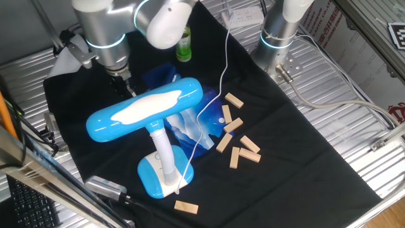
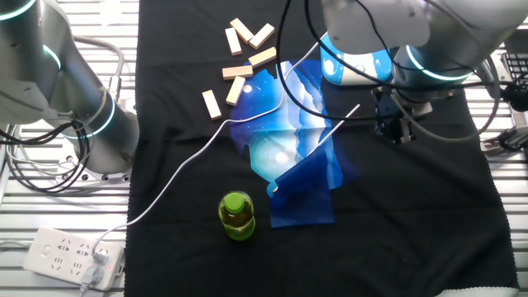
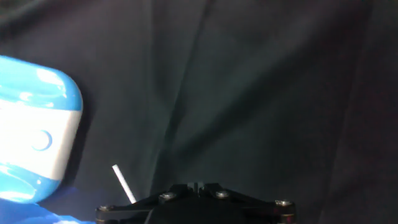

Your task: Turn off the desk lamp by pressing the button

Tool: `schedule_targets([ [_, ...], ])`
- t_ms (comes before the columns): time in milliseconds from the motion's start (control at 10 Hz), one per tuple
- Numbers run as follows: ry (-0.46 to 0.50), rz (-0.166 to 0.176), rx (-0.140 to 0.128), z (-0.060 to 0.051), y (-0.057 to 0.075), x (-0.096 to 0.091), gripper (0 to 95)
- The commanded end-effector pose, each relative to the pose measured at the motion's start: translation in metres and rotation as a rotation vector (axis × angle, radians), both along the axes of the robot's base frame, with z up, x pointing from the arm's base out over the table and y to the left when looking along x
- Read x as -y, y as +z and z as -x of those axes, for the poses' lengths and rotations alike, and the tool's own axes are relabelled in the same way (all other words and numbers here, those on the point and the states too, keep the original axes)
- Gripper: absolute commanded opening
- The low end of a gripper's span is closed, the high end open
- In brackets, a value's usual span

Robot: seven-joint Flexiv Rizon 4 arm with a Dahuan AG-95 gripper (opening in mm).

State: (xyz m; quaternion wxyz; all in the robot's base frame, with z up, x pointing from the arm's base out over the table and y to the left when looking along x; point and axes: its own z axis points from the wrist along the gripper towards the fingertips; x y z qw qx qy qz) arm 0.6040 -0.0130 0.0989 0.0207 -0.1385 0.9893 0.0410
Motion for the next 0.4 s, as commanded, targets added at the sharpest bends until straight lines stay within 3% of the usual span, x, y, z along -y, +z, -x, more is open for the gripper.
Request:
schedule_targets([
  [100,-0.01,-0.017,-0.028,-0.0011,-0.0001,0.0003,0.0],
  [400,0.019,-0.024,-0.039,-0.0011,-0.0002,0.0003,0.0],
])
